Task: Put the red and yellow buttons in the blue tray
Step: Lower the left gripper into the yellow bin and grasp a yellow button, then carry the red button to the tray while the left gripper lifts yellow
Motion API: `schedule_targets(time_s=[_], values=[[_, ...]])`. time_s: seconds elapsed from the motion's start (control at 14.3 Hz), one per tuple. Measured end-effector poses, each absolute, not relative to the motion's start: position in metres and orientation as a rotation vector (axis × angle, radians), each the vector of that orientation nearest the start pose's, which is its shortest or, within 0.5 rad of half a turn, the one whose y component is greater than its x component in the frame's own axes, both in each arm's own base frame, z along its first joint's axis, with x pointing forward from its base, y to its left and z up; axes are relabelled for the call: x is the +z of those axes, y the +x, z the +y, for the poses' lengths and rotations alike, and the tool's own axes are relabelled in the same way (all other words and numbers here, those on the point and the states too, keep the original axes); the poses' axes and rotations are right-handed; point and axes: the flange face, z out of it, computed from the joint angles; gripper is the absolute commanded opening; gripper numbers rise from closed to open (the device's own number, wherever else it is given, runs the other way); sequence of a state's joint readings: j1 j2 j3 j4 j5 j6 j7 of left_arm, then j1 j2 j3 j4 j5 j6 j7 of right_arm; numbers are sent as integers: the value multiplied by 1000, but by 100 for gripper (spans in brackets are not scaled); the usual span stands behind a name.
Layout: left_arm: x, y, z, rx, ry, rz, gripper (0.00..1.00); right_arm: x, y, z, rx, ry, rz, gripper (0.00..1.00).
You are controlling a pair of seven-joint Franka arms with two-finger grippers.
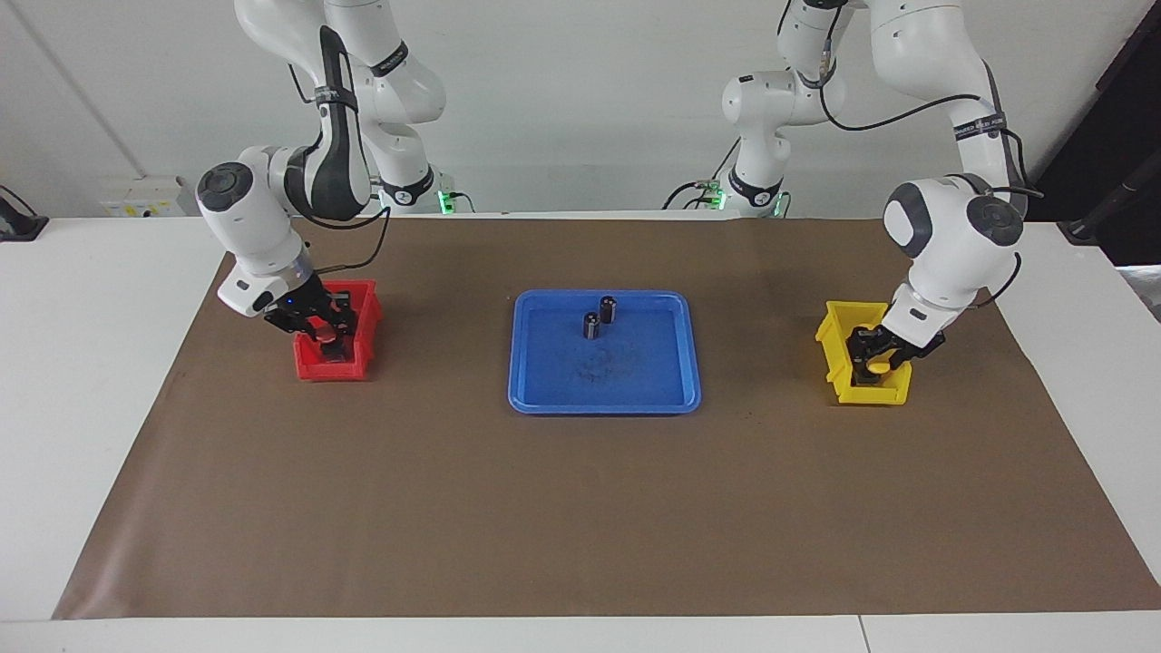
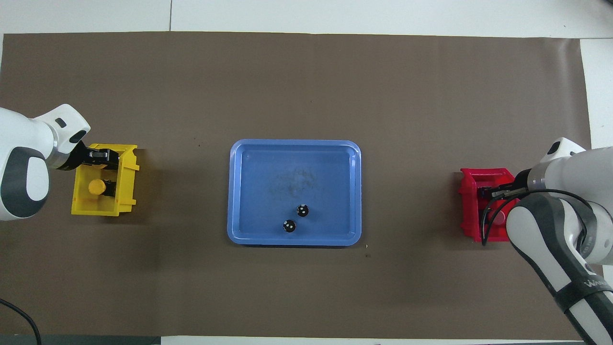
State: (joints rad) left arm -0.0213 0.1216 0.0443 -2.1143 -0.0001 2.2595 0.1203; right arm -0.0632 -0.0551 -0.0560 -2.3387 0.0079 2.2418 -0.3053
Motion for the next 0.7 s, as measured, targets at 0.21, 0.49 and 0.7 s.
schedule_targets(time_s=[0.21,0.49,0.7], values=[[360,564,13,-44,-3130,152,58,395,508,-58,147,-3095,-292,20],[362,565,13,-50,-3130,151,22,471,549,-22,206,-3094,-238,20],[372,570,13,-65,-3130,150,6,506,580,85,135,-3057,-38,18]])
